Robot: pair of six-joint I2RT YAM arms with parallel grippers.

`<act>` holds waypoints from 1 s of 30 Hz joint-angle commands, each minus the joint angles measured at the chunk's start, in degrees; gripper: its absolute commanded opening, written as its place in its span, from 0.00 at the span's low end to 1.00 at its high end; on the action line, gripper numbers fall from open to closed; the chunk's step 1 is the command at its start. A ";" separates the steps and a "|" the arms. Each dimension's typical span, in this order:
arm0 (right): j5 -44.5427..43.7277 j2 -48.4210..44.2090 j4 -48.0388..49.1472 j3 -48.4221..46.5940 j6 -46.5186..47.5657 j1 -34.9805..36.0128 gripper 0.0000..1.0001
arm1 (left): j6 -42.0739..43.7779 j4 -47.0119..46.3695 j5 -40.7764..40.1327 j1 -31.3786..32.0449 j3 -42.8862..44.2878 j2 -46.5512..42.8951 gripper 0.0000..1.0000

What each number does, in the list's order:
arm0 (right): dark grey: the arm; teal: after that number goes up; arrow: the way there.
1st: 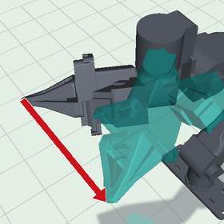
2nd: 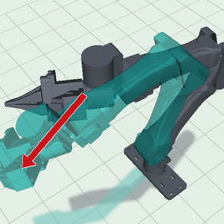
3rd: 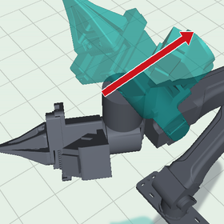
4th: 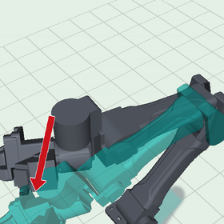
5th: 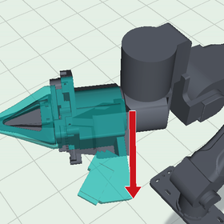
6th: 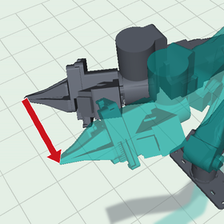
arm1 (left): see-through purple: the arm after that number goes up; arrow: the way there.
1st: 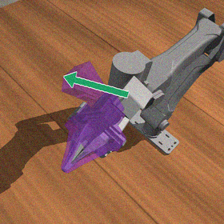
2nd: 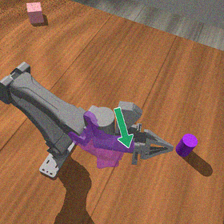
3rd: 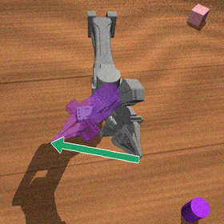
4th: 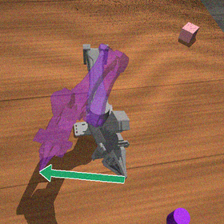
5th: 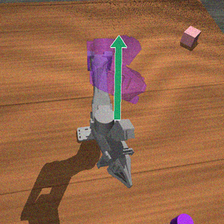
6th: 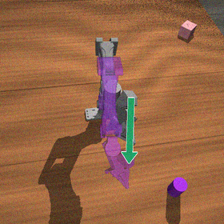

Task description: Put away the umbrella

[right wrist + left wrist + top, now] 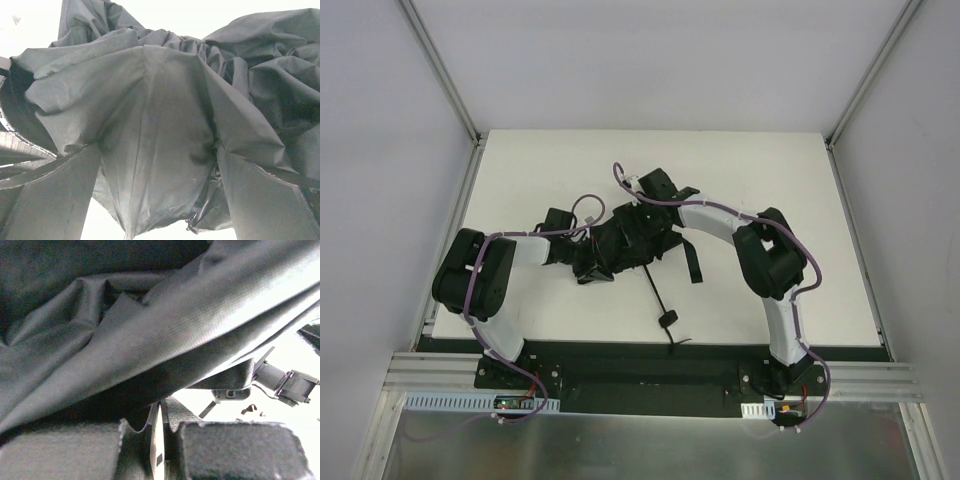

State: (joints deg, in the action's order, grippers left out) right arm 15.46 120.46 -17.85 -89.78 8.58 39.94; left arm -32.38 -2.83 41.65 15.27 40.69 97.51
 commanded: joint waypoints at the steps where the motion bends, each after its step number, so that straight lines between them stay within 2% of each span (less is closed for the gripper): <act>1: 3.27 1.61 3.16 5.21 -5.50 2.33 0.99 | 2.15 0.02 -0.78 -1.03 -1.49 -0.92 0.00; 2: 0.12 1.96 2.04 5.40 -5.24 3.29 0.99 | 2.32 -0.07 -0.87 -1.12 -1.75 -1.10 0.00; 5: -17.16 3.29 -3.50 4.35 -4.35 7.24 1.00 | 2.24 -0.33 -0.95 -1.47 -2.36 -1.54 0.00; 7: -22.82 3.55 -4.91 4.26 -4.88 8.39 0.97 | 1.54 -1.03 -0.78 -1.73 -3.24 -2.15 0.00; 9: -26.35 4.42 -11.39 1.90 -6.73 8.66 0.86 | 0.57 -1.38 -0.69 -2.34 -4.12 -3.55 0.00; 12: -26.80 2.68 -10.28 5.48 -6.56 9.89 0.65 | -0.93 -1.65 -0.78 -3.40 -5.79 -7.15 0.00; 17: -21.28 1.53 -8.96 7.86 -6.47 9.63 0.34 | -4.70 -0.86 -0.69 -5.07 -8.78 -14.97 0.04; 21: -16.70 -0.31 -6.94 8.48 -5.86 8.66 0.00 | -5.67 2.65 -1.13 -5.16 -9.31 -23.57 0.07; 25: -11.96 -6.36 -7.46 7.78 -3.40 7.78 0.00 | -5.76 9.32 -2.27 -5.16 -8.35 -33.41 0.11; 28: -9.50 -13.13 -9.04 8.39 -4.44 6.12 0.00 | -8.65 11.00 1.05 -5.16 -7.55 -36.51 0.20; 30: -7.73 -17.87 -10.53 8.83 -6.02 4.28 0.00 | -12.86 10.57 2.99 -5.16 -6.77 -37.92 0.30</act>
State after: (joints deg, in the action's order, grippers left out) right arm 2.07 113.12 -20.49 -81.73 3.49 46.63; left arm -38.70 4.32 40.75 10.39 31.75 62.08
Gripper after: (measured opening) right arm 0.101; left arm 0.227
